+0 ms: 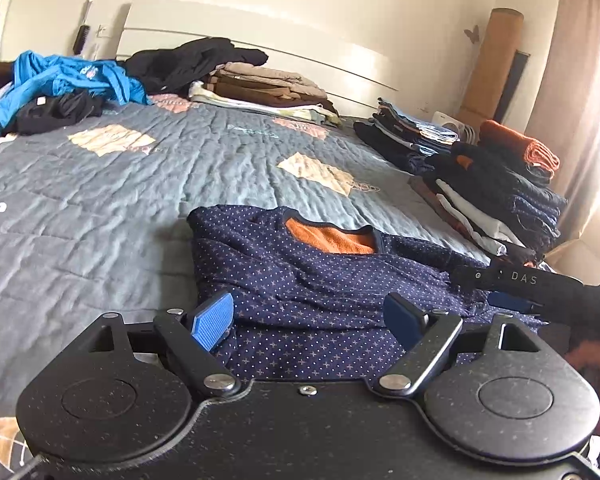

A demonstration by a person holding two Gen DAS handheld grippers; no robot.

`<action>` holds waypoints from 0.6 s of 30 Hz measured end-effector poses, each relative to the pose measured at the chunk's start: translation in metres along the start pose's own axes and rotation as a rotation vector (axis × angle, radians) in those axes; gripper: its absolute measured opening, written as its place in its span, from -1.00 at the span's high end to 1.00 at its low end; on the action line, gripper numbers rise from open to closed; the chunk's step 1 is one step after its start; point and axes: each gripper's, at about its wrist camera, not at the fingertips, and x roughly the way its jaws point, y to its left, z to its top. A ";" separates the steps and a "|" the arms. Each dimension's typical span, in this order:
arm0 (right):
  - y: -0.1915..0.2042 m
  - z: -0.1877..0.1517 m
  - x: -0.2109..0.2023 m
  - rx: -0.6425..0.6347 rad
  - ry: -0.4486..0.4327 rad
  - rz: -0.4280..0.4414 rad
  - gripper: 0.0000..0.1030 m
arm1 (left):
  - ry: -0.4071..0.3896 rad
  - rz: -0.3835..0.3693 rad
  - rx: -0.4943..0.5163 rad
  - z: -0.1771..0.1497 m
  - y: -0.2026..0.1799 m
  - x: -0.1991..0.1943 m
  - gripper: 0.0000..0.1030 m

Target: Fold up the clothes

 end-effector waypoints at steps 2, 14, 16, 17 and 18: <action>0.005 -0.001 0.001 -0.004 0.002 0.005 -0.72 | 0.003 0.005 0.013 -0.002 -0.001 0.000 -0.58; 0.022 -0.008 -0.003 -0.015 -0.003 0.012 -0.72 | 0.022 0.004 0.052 -0.011 -0.003 -0.001 -0.58; 0.023 -0.007 -0.004 -0.015 -0.004 0.017 -0.72 | 0.022 0.004 0.057 -0.012 -0.004 -0.001 -0.59; 0.024 -0.007 -0.004 -0.015 -0.004 0.020 -0.72 | 0.022 0.003 0.060 -0.012 -0.004 -0.002 -0.59; 0.024 -0.007 -0.005 -0.015 -0.004 0.022 -0.72 | 0.021 0.004 0.062 -0.012 -0.005 -0.002 -0.59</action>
